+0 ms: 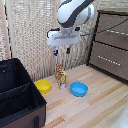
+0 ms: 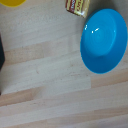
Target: Kindly move your gripper toward the top drawer's handle. With caution, hold the handle robustly using your gripper and pull open the top drawer. Let the handle go. Relocate your gripper to the bowl placed in the background. Gently hold the bowl using your gripper. Bring the gripper and the bowl to the ajar drawer. Softly release the bowl into it.
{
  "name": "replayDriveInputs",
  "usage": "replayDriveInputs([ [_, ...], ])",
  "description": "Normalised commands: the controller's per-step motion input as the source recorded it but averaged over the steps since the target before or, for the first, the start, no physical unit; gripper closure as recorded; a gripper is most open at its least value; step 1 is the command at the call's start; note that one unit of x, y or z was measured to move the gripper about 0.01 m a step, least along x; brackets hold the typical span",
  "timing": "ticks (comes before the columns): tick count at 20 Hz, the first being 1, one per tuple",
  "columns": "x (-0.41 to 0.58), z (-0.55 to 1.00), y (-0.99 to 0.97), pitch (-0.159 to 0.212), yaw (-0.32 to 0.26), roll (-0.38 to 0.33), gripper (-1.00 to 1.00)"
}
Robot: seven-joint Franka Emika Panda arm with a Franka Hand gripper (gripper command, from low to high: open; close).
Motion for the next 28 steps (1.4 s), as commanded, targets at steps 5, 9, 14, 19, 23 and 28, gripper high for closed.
replayDriveInputs([
  [5, -0.134, 0.31, -0.24, -0.104, 0.205, -0.168, -1.00],
  [9, -0.143, 0.37, -0.27, -0.125, 0.210, -0.133, -1.00],
  [14, -0.169, 0.22, -0.22, -0.092, 0.221, -0.192, -1.00],
  [19, -0.110, 0.01, -0.17, -0.052, 0.201, -0.284, -1.00],
  [23, -0.046, 0.00, -0.18, -0.043, 0.179, -0.314, -1.00],
  [28, 0.000, 0.00, -0.18, -0.037, 0.162, -0.327, -1.00],
])
